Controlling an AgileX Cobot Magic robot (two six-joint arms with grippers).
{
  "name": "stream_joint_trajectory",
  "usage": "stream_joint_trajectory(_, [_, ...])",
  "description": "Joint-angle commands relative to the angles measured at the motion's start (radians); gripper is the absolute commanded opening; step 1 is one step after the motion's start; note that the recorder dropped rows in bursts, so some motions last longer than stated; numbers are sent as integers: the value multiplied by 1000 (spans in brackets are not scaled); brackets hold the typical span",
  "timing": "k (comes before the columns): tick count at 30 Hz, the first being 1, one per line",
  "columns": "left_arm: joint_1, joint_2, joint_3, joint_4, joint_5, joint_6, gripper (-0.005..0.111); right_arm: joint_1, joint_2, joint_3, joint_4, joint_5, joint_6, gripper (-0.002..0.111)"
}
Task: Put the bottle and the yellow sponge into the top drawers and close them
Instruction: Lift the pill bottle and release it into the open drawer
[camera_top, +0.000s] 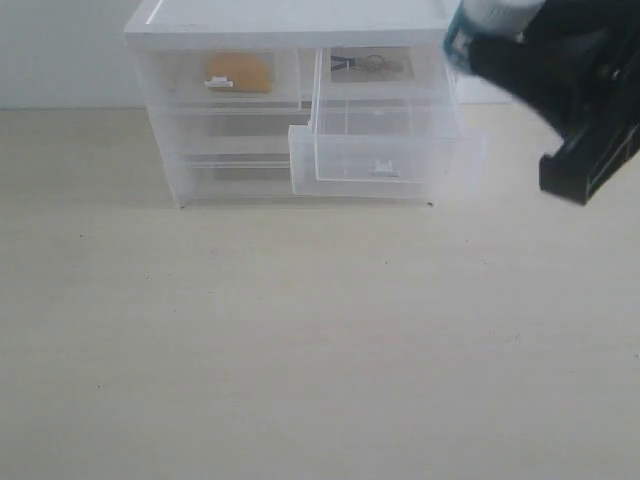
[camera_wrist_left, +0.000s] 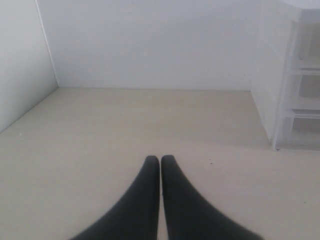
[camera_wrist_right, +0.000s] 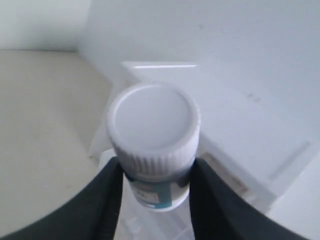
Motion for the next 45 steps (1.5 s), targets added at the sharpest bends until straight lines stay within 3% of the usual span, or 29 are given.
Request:
stream_joint_trajectory(1, [-2,4,3,-7,-4,-9,4,-1,26,-85,-86,26,-3,2])
stream_joint_trajectory(7, [-2,4,3,-7,-4,-9,4,14,198,-199,-144,98,4,2])
stream_joint_trajectory(13, [-2,4,3,-7,-4,-9,4,269,301,-259,-336,486,-18,2])
stream_joint_trajectory(17, [-2,4,3,-7,-4,-9,4,421,394,-277,-354,841,-147,2])
stream_joint_trajectory(22, [-2,4,3,-7,-4,-9,4,476,518,-278,-360,940,-356,2])
stream_joint_trajectory(25, [-2,4,3,-7,-4,-9,4,487,566,-278,-379,1031,-354,2])
stream_joint_trajectory(28, [-2,4,3,-7,-4,-9,4,489,584,-278,-384,1053,-344,17])
stream_joint_trajectory(33, [-2,4,3,-7,-4,-9,4,489,586,-278,-382,1033,-320,68])
stream_joint_trajectory(36, [-2,4,3,-7,-4,-9,4,492,575,-278,-379,1031,-304,81])
stream_joint_trajectory(40, [-2,4,3,-7,-4,-9,4,527,517,-278,-379,1024,-272,72])
stream_joint_trajectory(43, [-2,4,3,-7,-4,-9,4,554,447,-278,-377,1024,-254,53])
stream_joint_trajectory(45, [-2,4,3,-7,-4,-9,4,556,406,-278,-375,1014,-200,30])
